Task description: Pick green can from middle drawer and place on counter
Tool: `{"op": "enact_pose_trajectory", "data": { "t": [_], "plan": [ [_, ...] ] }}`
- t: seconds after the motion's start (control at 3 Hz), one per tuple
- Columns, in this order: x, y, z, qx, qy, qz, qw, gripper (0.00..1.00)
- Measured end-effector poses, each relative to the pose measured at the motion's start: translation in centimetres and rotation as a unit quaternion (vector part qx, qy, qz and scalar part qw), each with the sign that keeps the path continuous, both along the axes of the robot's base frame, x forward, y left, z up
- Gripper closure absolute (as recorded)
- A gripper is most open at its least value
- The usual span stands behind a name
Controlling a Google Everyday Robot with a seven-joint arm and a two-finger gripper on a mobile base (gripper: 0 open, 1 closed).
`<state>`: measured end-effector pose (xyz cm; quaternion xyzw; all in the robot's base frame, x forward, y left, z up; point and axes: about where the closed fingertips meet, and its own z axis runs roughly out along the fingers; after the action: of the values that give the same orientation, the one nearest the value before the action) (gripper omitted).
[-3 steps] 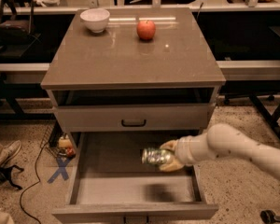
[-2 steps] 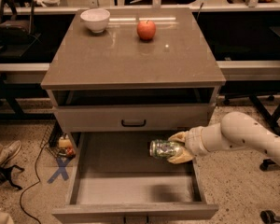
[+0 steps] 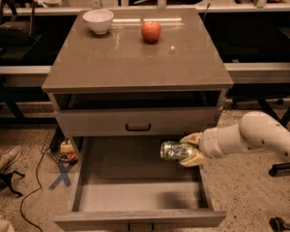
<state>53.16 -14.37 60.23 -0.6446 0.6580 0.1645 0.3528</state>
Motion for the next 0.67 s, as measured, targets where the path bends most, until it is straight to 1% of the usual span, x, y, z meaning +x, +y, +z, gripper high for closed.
{"op": "enact_pose_trajectory", "data": {
  "t": [0.33,0.67],
  "plan": [
    [-0.2,-3.0,4.5,0.031,-0.014,-0.008,0.9994,1.00],
    [-0.5,-6.6,10.6,0.054,-0.042,-0.030,0.9972,1.00]
  ]
}}
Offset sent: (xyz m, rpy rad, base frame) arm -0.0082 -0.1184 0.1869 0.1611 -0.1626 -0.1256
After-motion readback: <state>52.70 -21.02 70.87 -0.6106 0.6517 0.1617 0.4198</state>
